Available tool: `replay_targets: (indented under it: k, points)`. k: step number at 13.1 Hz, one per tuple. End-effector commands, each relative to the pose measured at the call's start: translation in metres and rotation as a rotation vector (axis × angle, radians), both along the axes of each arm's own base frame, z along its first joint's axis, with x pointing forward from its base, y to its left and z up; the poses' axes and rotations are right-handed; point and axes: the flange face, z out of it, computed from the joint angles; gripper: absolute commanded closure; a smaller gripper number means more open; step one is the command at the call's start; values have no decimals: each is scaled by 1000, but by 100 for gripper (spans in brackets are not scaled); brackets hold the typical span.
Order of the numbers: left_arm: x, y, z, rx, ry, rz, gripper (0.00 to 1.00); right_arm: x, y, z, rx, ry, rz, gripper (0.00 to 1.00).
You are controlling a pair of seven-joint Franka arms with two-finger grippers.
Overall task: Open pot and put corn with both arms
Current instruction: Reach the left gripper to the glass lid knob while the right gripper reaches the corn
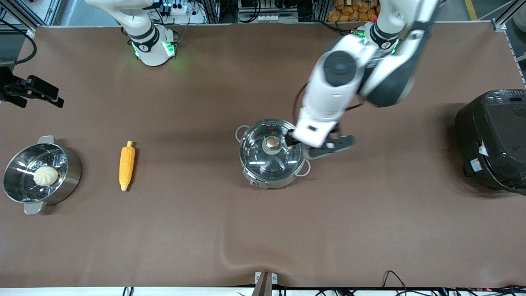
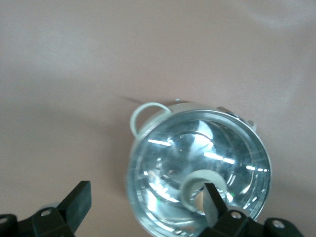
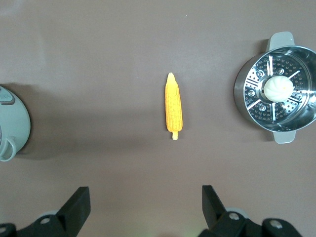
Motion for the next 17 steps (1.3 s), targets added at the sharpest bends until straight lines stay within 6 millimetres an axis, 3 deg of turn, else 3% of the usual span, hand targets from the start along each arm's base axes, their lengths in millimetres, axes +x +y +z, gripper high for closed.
replay_targets:
  k: [1,4,13,16,17]
  points:
    - [-4,-31,-13,17,-28,-1,0,9,-2,-37,-2,13,-23,0]
    - [-15,-65,-45,-1,-39,32,0,14,-3,-90,-8,26,-24,0]
    - [-15,-68,-74,53,-40,1,0,-11,-7,-286,-83,-8,16,0]
    - [-16,-71,-84,55,-32,-4,0,-3,-14,-346,-78,21,32,0]
    - [-18,-74,-87,58,-28,-8,0,-2,-22,-375,-69,37,50,0]
